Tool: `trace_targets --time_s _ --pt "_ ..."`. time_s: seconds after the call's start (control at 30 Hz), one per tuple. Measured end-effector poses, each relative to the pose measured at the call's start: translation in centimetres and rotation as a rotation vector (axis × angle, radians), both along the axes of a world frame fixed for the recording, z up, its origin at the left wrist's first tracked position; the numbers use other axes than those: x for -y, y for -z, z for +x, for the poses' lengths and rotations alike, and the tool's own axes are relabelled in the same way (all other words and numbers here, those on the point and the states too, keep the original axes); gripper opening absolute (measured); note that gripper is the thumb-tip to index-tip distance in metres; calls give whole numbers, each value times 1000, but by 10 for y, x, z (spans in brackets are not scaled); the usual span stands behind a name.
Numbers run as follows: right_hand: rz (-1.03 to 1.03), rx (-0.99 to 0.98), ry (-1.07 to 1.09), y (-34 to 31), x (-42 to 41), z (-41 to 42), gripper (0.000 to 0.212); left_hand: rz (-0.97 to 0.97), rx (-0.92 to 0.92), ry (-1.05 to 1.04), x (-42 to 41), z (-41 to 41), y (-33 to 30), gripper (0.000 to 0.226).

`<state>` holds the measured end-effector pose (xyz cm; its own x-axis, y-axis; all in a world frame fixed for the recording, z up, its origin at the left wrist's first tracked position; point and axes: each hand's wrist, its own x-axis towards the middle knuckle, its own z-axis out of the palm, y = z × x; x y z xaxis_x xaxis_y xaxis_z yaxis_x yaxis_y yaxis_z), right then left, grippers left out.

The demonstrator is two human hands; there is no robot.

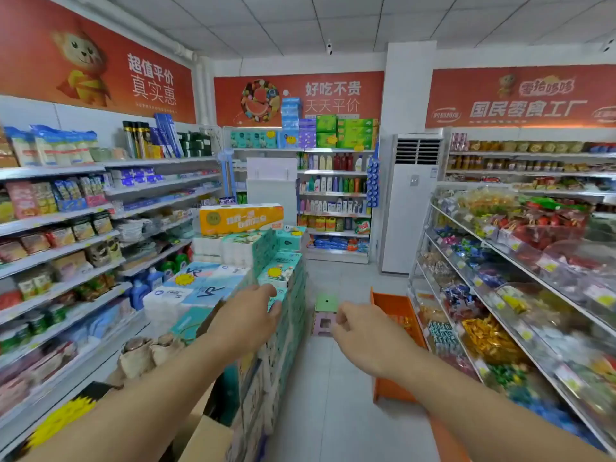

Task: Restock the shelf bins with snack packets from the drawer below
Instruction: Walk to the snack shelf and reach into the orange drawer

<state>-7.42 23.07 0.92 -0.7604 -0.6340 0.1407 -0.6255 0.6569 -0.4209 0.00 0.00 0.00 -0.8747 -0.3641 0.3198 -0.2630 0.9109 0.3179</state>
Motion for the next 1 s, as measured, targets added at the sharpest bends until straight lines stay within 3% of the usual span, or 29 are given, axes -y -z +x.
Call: trace_targets --time_s 0.6,1.0 --pt "185 41 -74 82 0 -227 25 124 174 -48 -8 -213 90 32" --pt "198 99 -27 120 103 -374 23 141 216 -29 91 -370 144 37"
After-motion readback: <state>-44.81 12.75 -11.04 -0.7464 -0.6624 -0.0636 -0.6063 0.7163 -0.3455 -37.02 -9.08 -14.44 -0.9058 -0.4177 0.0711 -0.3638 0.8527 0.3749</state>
